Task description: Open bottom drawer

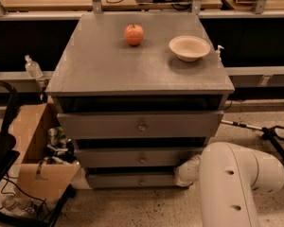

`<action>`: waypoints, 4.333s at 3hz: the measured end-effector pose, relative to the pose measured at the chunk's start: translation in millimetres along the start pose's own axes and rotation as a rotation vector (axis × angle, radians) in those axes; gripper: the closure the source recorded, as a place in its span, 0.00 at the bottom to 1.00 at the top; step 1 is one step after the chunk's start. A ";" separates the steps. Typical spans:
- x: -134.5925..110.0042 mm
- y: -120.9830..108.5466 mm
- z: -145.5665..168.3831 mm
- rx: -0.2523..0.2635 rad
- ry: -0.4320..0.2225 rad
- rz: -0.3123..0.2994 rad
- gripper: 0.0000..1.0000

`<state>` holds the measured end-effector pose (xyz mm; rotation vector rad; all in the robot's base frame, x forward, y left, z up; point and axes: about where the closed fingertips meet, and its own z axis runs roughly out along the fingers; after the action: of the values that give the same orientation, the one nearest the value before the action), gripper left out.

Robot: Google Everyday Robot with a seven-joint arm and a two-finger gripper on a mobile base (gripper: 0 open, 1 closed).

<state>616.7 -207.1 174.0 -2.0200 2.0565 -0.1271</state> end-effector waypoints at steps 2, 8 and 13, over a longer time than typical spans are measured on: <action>0.0 -0.1 -0.3 0.000 0.000 0.000 1.00; -0.2 -0.2 -1.3 0.000 0.000 0.000 0.81; -0.4 0.7 -0.6 -0.002 0.000 0.000 0.00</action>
Offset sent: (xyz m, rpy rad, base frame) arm -0.3397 0.0070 0.1879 0.3500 -0.0157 -0.0342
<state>615.9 -206.7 174.4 -2.0212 2.0568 -0.1253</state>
